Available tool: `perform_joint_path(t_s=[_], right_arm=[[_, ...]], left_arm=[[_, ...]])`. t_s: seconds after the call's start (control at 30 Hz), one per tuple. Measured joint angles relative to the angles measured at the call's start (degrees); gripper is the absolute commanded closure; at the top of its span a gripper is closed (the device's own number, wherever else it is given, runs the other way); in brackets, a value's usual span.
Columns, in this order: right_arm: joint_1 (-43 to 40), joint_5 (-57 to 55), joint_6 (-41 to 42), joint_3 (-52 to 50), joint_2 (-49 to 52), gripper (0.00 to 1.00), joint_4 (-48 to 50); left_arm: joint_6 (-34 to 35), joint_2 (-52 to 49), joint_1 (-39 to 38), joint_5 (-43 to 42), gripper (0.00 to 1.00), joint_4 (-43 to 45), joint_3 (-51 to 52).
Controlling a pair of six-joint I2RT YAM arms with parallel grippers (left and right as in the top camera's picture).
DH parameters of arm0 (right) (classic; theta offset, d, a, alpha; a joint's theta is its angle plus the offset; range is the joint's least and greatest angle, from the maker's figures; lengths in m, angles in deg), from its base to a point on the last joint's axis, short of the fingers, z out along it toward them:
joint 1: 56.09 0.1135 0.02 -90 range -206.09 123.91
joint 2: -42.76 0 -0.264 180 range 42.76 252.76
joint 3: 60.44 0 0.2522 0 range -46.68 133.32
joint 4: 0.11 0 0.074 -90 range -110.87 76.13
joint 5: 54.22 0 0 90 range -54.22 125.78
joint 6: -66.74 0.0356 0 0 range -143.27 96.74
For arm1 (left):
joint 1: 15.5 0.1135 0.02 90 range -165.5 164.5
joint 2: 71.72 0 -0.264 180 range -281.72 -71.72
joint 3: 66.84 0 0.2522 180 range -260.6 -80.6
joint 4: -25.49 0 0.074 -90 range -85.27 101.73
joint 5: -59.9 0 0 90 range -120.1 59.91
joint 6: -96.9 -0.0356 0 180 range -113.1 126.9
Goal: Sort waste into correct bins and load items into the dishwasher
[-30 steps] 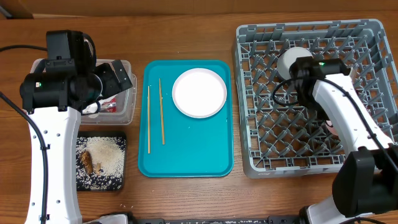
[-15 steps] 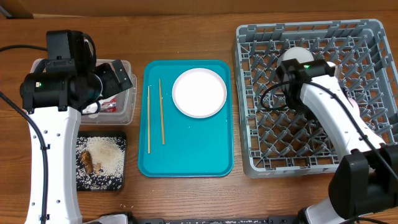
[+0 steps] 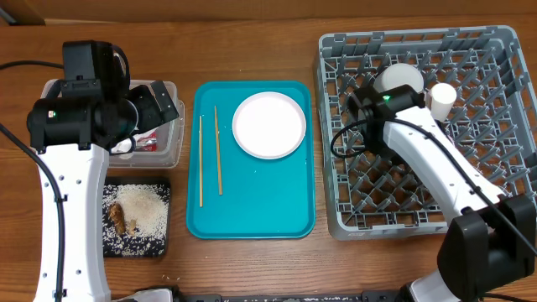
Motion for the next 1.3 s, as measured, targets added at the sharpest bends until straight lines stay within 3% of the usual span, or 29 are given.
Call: perform_joint_path(t_s=[0.3,0.53,0.73,1.07,1.3], right_arm=[[0.37,9.79,0.22,0.17,0.0,0.5,5.07],[0.37,21.27,0.35,5.84,0.0,0.44,10.4],[-2.38,29.24,0.35,7.74,0.0,0.45,13.2],[-18.62,43.8,0.46,7.78,0.0,0.54,16.46],[-29.64,52.94,0.66,7.8,0.0,0.75,15.52]], left_arm=[[0.0,0.0,0.0,0.0,0.0,-0.02,0.0],[0.0,0.0,0.0,0.0,0.0,-0.02,0.0],[0.0,0.0,0.0,0.0,0.0,-0.02,0.0],[0.0,0.0,0.0,0.0,0.0,-0.02,0.0],[0.0,0.0,0.0,0.0,0.0,-0.02,0.0]])
